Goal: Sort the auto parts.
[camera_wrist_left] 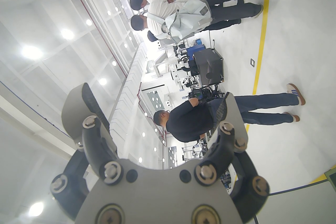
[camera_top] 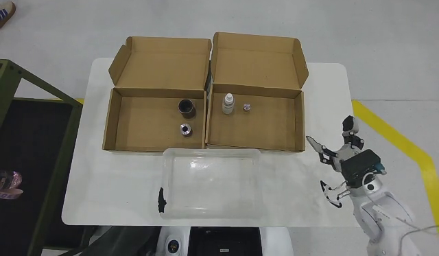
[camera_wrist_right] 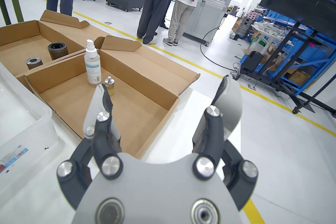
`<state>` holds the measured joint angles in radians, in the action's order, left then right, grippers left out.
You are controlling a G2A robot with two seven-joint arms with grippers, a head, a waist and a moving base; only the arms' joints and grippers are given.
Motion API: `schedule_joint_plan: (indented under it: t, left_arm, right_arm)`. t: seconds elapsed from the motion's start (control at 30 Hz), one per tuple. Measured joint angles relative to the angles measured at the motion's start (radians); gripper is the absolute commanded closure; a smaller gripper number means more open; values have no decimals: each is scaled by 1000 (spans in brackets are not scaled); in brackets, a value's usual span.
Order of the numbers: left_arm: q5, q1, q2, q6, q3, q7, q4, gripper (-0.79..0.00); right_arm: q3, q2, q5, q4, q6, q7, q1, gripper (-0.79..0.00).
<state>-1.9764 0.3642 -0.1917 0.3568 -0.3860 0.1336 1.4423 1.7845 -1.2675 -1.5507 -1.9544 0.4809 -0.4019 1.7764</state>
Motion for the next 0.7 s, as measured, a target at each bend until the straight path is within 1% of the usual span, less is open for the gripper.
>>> schedule_joint_plan:
  t: [0.47, 0.7]
  left_arm:
    - [0, 0, 0, 0, 0, 0, 0, -784]
    - [0, 0, 0, 0, 0, 0, 0, -785]
  right_arm:
    - [30, 10, 64, 32, 23, -7, 8, -785]
    - [30, 10, 66, 32, 22, -7, 8, -785]
